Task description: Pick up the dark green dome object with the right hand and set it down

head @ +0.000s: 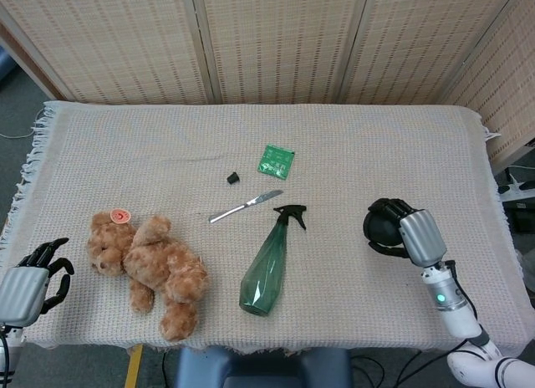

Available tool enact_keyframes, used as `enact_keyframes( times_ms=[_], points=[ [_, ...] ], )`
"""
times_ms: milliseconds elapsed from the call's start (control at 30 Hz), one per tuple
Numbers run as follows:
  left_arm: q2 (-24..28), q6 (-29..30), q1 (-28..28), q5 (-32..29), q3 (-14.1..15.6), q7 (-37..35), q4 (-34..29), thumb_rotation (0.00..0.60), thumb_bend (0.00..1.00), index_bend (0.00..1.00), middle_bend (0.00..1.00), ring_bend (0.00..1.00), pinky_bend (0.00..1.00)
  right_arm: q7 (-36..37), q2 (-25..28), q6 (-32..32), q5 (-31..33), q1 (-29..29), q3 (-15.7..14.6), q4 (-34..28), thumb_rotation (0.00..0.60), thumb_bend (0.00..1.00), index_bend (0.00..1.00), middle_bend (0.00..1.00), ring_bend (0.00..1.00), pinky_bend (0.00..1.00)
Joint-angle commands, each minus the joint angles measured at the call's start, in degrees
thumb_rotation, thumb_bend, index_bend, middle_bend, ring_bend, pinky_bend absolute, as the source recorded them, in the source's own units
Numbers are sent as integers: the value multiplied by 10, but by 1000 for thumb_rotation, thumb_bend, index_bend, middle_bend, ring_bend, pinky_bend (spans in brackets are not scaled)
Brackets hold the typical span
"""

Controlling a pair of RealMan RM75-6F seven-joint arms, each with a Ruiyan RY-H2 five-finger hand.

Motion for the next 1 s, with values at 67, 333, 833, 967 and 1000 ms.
enact_keyframes(
  times_ms=[67, 333, 833, 967, 1000],
  points=[
    [0, -2, 0, -2, 0, 1, -1, 600, 532, 536, 154, 166, 388, -167, 34, -126, 49, -9, -3, -68, 600, 144, 637, 533, 631, 733],
    [1, -7, -1, -9, -1, 5, -4, 600, 532, 534, 154, 166, 388, -346, 118, -341, 294, 39, 22, -227, 600, 144, 636, 533, 632, 737],
    [3, -10, -1, -14, -2, 8, -7, 600, 533, 534, 159, 166, 388, -399, 70, -382, 397, 96, 27, -187, 600, 144, 620, 532, 607, 709],
    [4, -9, -1, -14, -2, 7, -7, 600, 533, 533, 159, 166, 389, -420, 45, -370, 397, 100, 18, -158, 600, 144, 589, 459, 502, 649],
    [4, -9, -1, -13, -2, 6, -7, 600, 532, 533, 159, 166, 389, -421, 41, -369, 395, 100, 16, -154, 600, 144, 578, 432, 467, 644]
  ],
)
